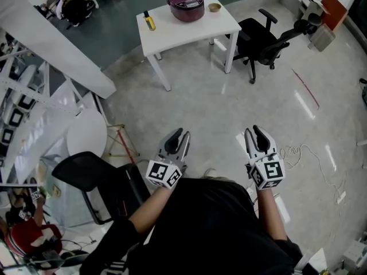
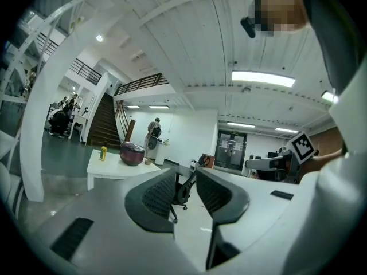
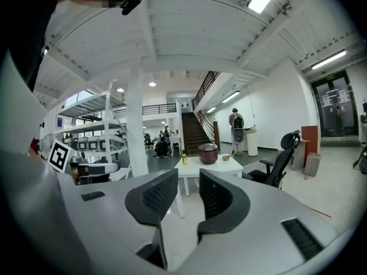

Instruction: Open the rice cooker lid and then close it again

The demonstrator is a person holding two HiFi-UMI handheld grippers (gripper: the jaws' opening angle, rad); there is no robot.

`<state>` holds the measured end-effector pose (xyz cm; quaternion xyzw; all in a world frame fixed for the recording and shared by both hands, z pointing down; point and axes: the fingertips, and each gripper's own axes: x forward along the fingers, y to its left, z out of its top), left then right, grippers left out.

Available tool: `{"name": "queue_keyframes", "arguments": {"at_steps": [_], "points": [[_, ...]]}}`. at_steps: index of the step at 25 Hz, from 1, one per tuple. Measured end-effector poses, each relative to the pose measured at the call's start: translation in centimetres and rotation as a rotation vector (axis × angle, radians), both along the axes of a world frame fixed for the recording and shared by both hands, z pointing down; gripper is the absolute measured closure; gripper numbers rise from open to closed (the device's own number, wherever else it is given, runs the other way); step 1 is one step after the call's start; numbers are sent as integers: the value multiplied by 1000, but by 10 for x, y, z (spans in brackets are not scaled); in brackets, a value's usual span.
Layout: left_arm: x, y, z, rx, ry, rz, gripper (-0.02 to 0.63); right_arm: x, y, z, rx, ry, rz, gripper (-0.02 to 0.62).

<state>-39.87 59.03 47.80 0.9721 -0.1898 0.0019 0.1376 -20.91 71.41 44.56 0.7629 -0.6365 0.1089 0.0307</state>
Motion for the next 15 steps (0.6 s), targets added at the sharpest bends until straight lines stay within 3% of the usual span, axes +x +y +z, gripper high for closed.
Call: {"name": "queue_keyframes", "arguments": {"at_steps": [5,15], "points": [[-5,-1,10,-13,-3,-31,408,5,3,5,15,-27,-3,375],[1,1,22,-31,-44,-61,353,19,9,27,-15,-77,-11,360]]}}
